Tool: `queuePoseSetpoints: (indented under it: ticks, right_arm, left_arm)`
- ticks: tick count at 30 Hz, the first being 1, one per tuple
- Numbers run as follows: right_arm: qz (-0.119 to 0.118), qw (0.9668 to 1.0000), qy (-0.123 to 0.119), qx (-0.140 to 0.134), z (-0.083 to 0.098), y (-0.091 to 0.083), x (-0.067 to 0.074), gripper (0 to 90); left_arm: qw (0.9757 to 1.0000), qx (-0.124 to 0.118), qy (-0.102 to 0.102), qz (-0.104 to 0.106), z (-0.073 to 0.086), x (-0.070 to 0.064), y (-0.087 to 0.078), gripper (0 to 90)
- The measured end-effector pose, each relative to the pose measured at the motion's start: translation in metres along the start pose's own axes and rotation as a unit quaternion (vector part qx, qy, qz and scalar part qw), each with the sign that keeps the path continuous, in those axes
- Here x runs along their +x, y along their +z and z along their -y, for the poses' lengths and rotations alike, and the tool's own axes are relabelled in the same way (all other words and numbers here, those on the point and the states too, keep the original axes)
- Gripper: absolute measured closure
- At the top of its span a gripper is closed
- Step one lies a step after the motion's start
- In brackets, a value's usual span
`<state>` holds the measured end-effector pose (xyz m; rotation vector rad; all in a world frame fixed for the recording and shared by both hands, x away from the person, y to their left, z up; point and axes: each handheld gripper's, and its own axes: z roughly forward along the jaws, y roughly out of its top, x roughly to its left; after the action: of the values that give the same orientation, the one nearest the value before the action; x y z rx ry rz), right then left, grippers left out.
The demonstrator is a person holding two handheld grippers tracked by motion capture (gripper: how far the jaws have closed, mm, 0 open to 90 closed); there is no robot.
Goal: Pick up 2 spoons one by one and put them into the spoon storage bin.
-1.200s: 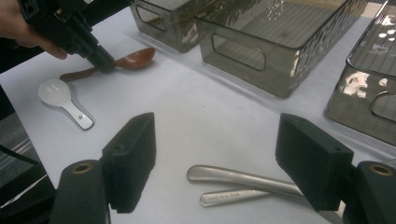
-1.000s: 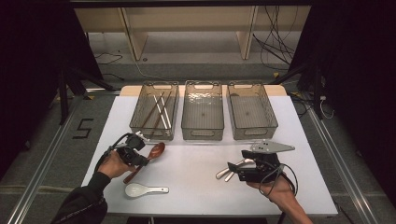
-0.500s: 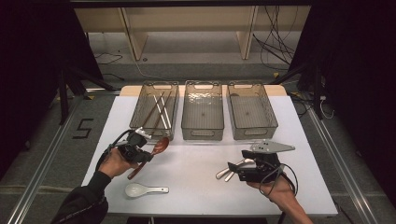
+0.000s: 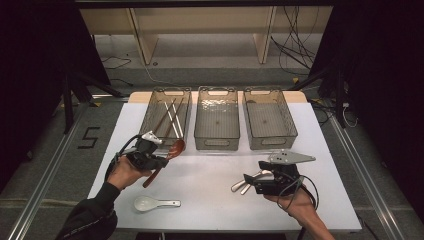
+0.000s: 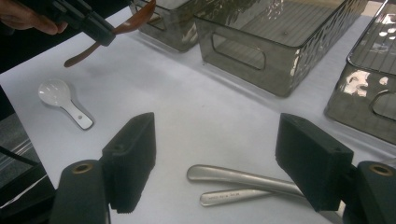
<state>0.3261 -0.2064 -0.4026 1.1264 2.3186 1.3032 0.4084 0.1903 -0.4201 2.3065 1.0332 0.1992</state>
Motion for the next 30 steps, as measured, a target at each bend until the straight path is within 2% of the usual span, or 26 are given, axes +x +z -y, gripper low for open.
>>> queuePoseSetpoints:
  ticks: [5, 13, 18, 24, 30]
  right_arm:
    - [0.0, 1.0, 0.0, 0.0, 0.0, 0.0, 0.0, 29.8]
    - [0.001, 1.0, 0.002, 0.0, 0.0, 0.0, 0.0, 29.8]
    - [0.001, 1.0, 0.003, -0.001, 0.0, 0.0, -0.001, 29.8]
    - [0.001, 1.0, 0.005, -0.001, 0.0, 0.0, -0.001, 29.8]
    - [0.0, 1.0, 0.006, -0.001, 0.0, 0.0, -0.001, 29.8]
  left_arm:
    - [0.9997, -0.025, 0.0, 0.005, -0.007, -0.002, -0.005, 81.2]
    - [0.9988, -0.048, -0.001, 0.003, -0.014, -0.003, -0.007, 81.2]
    - [0.9979, -0.063, -0.005, 0.011, -0.022, -0.004, -0.007, 81.2]
    - [0.997, -0.077, 0.005, 0.013, -0.037, -0.007, -0.007, 81.2]
    - [0.9954, -0.093, 0.007, 0.021, -0.061, -0.012, 0.0, 81.2]
